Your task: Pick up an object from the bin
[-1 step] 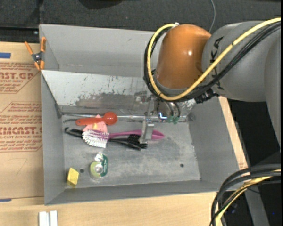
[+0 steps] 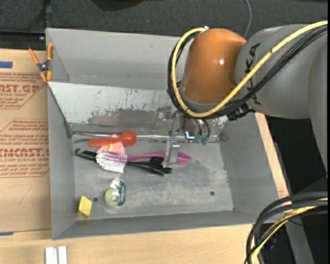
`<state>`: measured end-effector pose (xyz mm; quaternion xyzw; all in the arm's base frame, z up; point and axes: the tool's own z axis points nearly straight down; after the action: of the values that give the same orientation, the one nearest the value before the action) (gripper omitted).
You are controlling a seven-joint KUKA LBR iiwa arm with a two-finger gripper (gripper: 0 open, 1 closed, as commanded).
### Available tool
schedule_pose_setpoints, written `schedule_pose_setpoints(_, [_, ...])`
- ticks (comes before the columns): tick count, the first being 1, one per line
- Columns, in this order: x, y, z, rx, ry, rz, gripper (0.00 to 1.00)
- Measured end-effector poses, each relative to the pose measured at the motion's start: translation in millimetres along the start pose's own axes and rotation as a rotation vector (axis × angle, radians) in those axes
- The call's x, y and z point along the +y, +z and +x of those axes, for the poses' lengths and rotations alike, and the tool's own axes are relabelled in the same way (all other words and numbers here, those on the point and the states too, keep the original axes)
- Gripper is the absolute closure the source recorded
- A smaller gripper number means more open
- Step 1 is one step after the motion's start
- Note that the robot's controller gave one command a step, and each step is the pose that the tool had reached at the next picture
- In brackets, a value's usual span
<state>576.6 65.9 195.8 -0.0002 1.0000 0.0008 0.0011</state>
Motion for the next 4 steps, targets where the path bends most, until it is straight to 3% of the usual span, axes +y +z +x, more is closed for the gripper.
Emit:
schedule_pose_setpoints(1, [3.9,23.6,-1.8,-0.013,0.013,-0.001,0.00])
schedule_pose_setpoints(2, [-3.9,49.4,13.0,0.002,-0.032,-0.001,0.00])
schedule_pose_setpoints(3, [2.9,46.8,19.8,-0.004,-0.205,-0.002,0.00])
schedule_pose_setpoints(4, [-10.8,118.3,23.2,-0.004,0.022,0.000,0.00])
